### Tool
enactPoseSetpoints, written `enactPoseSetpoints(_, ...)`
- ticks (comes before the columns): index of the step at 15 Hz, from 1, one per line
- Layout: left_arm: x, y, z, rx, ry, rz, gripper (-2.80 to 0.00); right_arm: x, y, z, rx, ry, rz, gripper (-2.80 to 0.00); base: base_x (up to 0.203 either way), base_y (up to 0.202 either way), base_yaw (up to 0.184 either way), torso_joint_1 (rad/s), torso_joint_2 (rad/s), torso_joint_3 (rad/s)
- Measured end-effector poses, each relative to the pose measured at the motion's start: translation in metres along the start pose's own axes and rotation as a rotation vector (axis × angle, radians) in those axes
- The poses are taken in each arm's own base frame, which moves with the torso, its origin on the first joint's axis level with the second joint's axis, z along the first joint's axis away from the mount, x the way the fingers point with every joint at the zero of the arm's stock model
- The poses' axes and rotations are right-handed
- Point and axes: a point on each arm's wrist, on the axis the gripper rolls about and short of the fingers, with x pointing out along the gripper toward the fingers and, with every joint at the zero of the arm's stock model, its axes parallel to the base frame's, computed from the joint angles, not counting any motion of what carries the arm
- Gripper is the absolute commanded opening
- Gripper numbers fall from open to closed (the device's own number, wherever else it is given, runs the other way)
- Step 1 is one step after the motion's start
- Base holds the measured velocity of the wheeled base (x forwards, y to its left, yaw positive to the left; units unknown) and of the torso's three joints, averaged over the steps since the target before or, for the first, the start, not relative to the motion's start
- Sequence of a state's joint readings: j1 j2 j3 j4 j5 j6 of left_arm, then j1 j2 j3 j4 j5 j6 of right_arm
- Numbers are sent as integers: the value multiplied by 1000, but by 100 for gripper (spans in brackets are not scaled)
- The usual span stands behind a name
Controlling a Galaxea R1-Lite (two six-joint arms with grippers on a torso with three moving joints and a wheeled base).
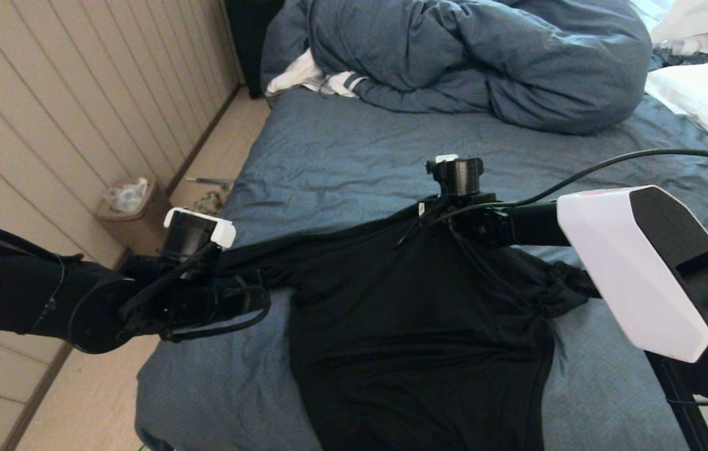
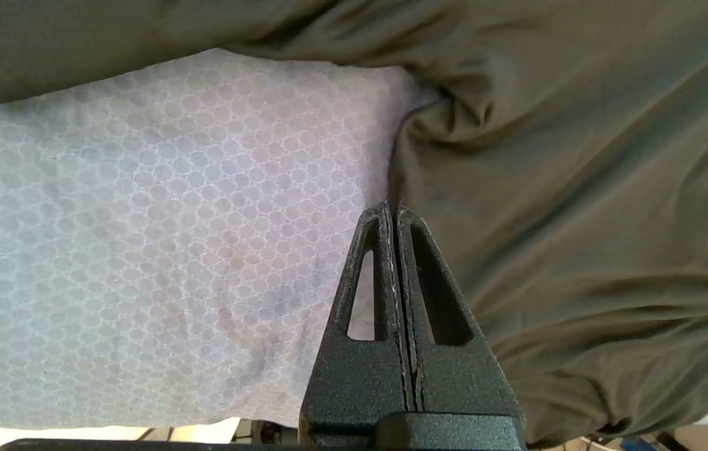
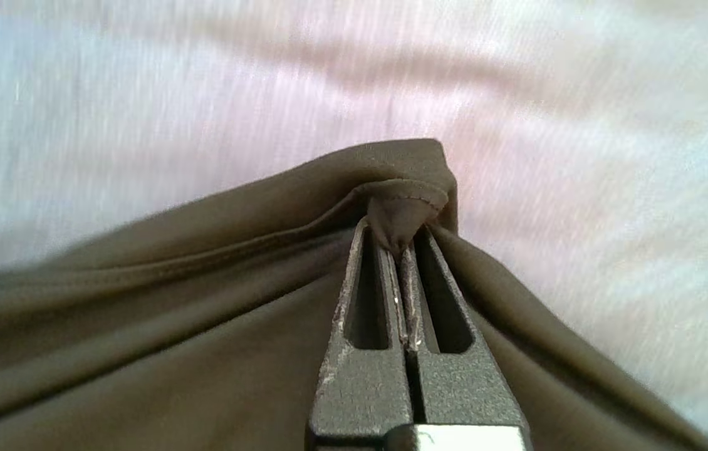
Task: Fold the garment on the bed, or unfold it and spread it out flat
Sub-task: Unford the black T-shirt
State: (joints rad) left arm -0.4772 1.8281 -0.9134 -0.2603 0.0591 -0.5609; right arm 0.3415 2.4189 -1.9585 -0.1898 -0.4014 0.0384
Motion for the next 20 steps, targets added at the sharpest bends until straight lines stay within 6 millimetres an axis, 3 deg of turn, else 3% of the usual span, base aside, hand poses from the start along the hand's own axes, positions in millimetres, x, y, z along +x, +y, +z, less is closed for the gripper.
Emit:
enactPoseSetpoints(4, 4, 0, -1, 1, -16, -4, -280, 9, -2, 4, -34, -121, -36, -280, 0, 0, 0, 0, 0, 0)
enactPoseSetpoints(11, 29, -2, -13, 18, -44, 55, -280, 34, -25, -16, -57, -134, -62, -280, 0, 0, 0, 0, 0, 0)
enactPoseSetpoints(16, 33, -3, -19, 28, -25, 57, -280, 39, -23, -25, -65, -117, -38, -280, 0, 0, 0, 0, 0, 0)
enactPoseSetpoints(17, 33, -3, -19, 29, -23, 56, -280, 39, -23, -25, -65, -116, -38, 0, 0, 0, 0, 0, 0, 0)
enactPoseSetpoints(20, 33, -3, -20, 29, -21, 57, -280, 38, -23, -25, -70, -105, -36, 0, 0, 0, 0, 0, 0, 0)
